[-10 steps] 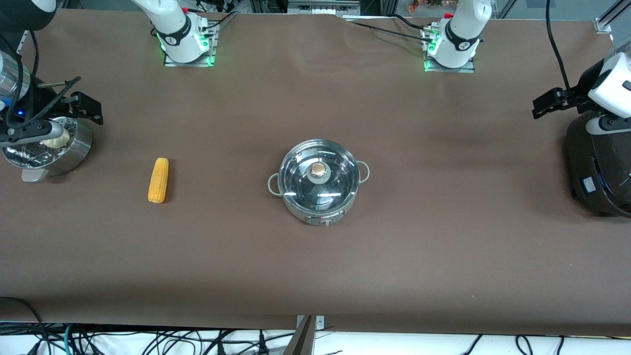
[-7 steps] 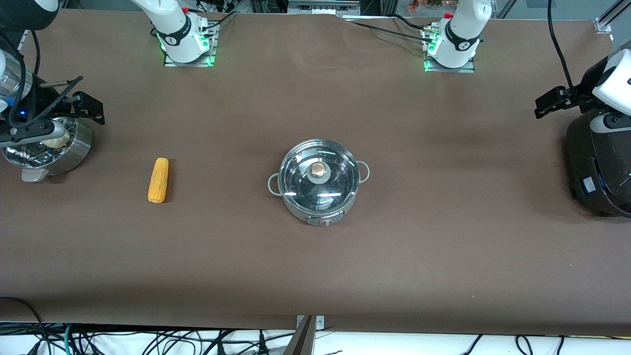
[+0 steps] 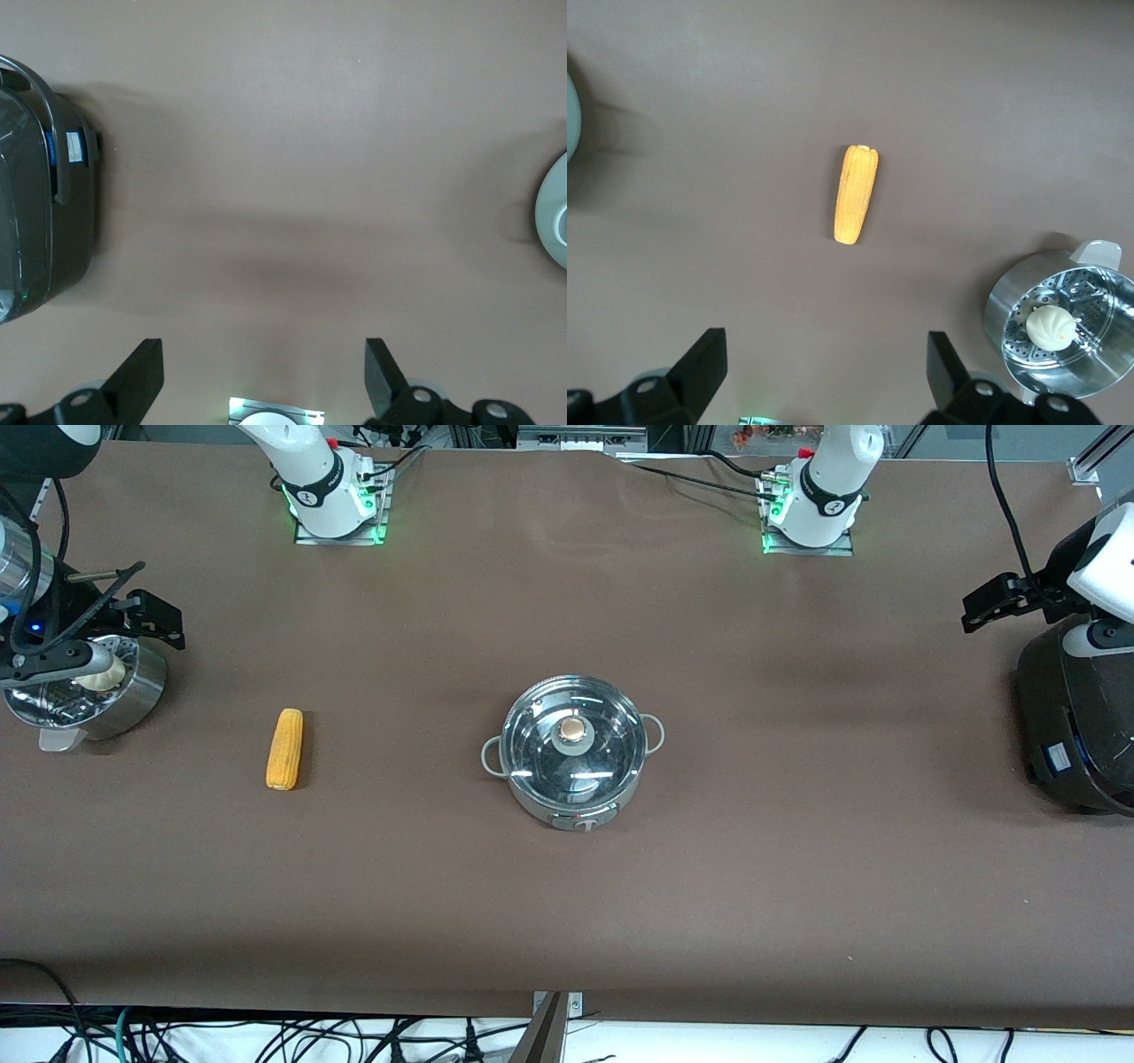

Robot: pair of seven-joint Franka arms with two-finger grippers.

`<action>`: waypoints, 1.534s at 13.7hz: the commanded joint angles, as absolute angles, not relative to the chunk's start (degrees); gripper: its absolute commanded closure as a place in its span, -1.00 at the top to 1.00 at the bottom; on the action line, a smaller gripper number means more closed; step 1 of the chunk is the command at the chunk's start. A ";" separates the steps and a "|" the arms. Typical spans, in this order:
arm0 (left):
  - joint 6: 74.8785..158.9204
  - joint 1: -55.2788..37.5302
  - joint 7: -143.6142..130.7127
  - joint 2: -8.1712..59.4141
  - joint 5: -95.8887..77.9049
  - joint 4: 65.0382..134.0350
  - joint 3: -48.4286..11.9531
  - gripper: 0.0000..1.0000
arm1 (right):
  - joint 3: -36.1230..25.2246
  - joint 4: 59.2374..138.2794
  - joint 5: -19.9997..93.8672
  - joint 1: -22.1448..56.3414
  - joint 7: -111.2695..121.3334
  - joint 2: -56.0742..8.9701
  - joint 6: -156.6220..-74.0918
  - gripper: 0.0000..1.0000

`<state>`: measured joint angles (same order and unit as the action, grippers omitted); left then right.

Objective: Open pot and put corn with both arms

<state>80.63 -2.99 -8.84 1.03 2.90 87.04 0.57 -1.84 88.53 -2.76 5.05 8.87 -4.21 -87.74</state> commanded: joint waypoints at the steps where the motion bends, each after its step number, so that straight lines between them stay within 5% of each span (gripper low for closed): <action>1: 79.37 -2.64 -8.79 0.88 2.11 86.04 0.35 1.00 | -1.67 86.40 -2.99 4.66 8.26 -5.27 -87.28 1.00; 21: 79.54 -1.76 -8.44 0.79 0.26 86.57 0.70 1.00 | -1.67 86.22 -3.08 4.66 8.52 -5.54 -87.63 1.00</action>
<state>80.46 -2.16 -8.84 1.03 1.53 87.04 0.79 -1.84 88.41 -2.76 4.94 8.86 -4.28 -87.82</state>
